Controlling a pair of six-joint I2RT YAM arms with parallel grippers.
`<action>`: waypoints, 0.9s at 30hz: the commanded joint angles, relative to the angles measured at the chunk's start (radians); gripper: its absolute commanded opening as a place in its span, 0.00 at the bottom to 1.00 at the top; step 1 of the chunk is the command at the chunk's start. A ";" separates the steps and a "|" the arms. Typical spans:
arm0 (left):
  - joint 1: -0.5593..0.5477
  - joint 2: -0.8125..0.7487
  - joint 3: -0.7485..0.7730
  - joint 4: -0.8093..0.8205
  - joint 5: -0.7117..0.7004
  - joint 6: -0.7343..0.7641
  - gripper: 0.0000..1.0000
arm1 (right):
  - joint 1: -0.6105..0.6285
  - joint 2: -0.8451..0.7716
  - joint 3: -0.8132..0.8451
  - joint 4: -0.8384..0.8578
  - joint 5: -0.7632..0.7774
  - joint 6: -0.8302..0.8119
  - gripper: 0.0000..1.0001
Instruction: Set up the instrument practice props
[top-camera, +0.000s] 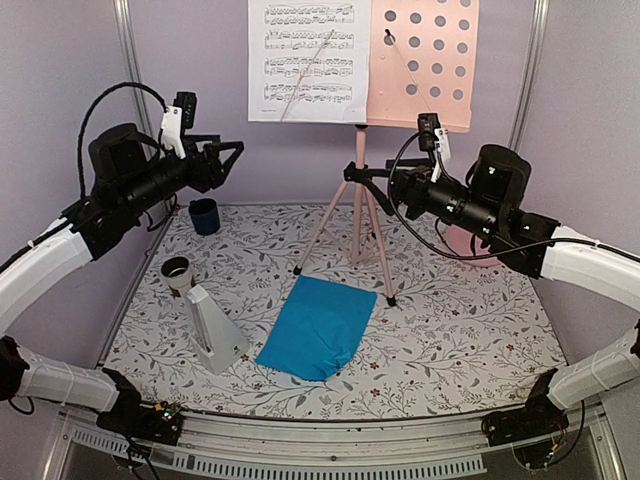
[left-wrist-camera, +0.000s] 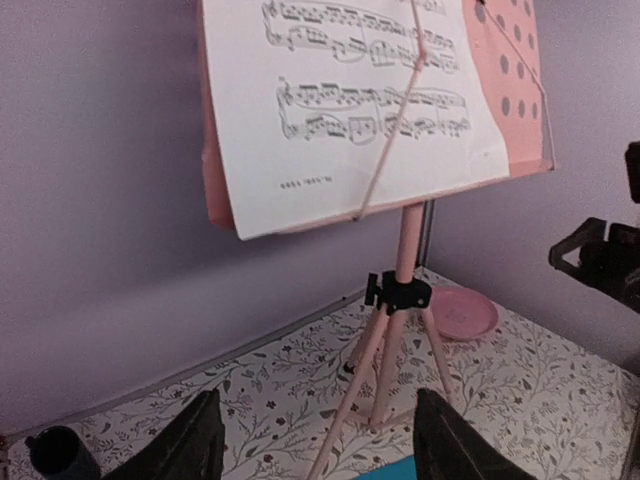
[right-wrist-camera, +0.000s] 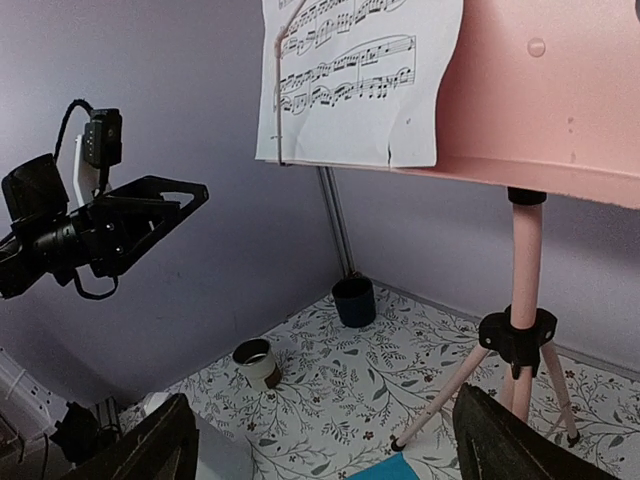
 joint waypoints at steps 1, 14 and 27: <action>-0.132 -0.057 -0.134 -0.133 0.062 0.147 0.65 | -0.008 -0.059 -0.086 -0.127 -0.116 -0.045 0.90; -0.521 0.043 -0.411 -0.198 0.191 0.276 0.67 | -0.125 0.089 -0.233 -0.146 -0.461 -0.027 0.83; -0.634 0.302 -0.562 0.024 0.056 0.226 0.68 | -0.233 0.084 -0.257 -0.174 -0.567 -0.051 0.79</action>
